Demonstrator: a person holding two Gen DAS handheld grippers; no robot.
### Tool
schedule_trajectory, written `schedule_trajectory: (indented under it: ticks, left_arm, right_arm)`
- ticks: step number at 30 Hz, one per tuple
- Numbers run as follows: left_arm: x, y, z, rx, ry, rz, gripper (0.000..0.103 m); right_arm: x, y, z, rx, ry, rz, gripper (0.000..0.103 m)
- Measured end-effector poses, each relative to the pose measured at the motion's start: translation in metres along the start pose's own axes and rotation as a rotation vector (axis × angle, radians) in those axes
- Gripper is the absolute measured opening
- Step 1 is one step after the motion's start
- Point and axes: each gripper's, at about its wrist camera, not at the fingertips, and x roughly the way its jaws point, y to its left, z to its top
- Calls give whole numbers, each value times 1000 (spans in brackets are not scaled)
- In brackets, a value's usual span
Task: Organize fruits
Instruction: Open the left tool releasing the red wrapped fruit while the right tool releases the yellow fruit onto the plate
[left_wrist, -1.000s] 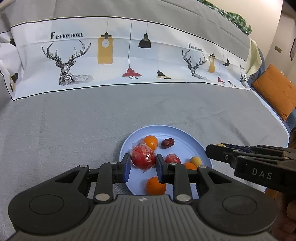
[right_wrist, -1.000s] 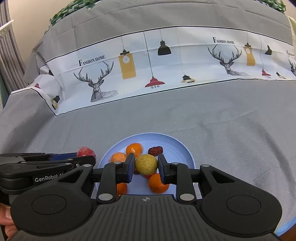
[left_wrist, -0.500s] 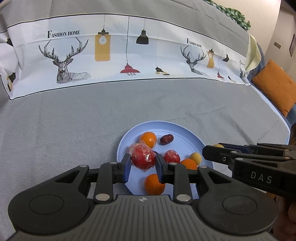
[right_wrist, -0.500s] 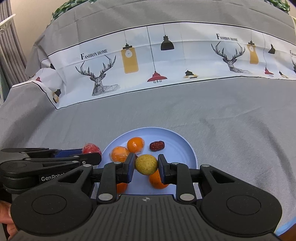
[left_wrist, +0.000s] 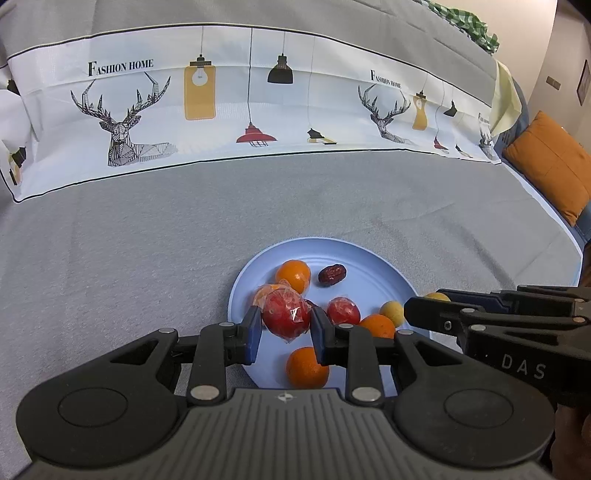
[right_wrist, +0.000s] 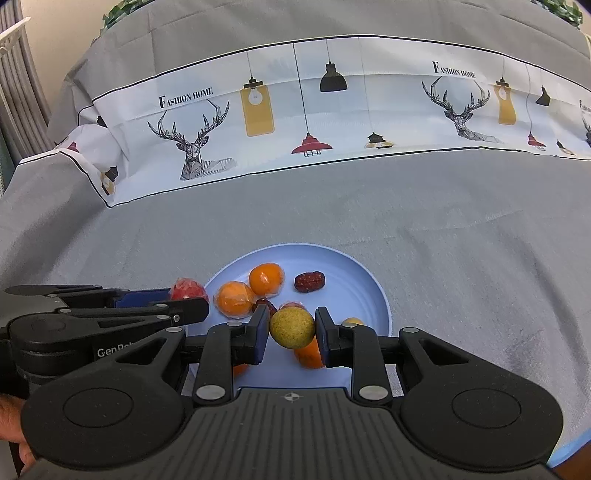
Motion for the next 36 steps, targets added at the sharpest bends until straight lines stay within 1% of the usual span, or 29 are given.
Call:
schedule_trajectory:
  ticks: [9, 14, 15, 16, 17, 18, 20, 22, 23, 26, 27, 28, 30, 32, 36]
  left_arm:
    - [-1, 1, 3, -12, -5, -1, 31]
    - [1, 1, 5, -21, 3, -19, 32]
    - [1, 2, 5, -27, 8, -24, 38]
    - [1, 3, 4, -33, 9, -27, 43]
    - [0, 4, 4, -39, 5, -27, 50]
    - [0, 5, 5, -45, 1, -22, 51]
    - [-1, 9, 6, -61, 1, -22, 51]
    - [-2, 11, 5, -68, 2, -13, 52]
    - [-3, 12, 5, -69, 2, -9, 54]
    - [-9, 14, 3, -72, -3, 6, 66]
    - [-11, 15, 3, -72, -6, 12, 71]
    - [-14, 15, 2, -73, -10, 17, 74]
    - [-22, 16, 0, -73, -20, 25, 83]
    - [-30, 16, -1, -66, -31, 32, 84]
    - [-48, 10, -7, -22, -77, 84, 86]
  right_arm:
    - [1, 1, -1, -4, 5, -2, 28]
    - [3, 1, -1, 0, 12, -3, 28]
    - [3, 1, -1, 2, 16, -3, 31]
    - [4, 1, -1, 2, 22, -6, 36]
    - [4, 1, -2, 1, 22, -17, 54]
    - [4, 1, -2, 0, 18, -34, 66]
    - [2, -1, -3, 9, 13, -49, 75]
    - [2, -6, -3, 31, 15, -51, 78]
    - [1, -8, -4, 40, 17, -55, 81]
    - [0, -11, -4, 59, 14, -67, 89]
    - [-2, -13, -4, 67, 10, -66, 91]
    - [-3, -13, -3, 74, 6, -65, 92]
    - [-5, -15, -3, 84, -5, -65, 97]
    - [-9, -15, -3, 84, -18, -75, 102]
    - [-19, -13, -4, 77, -41, -112, 102]
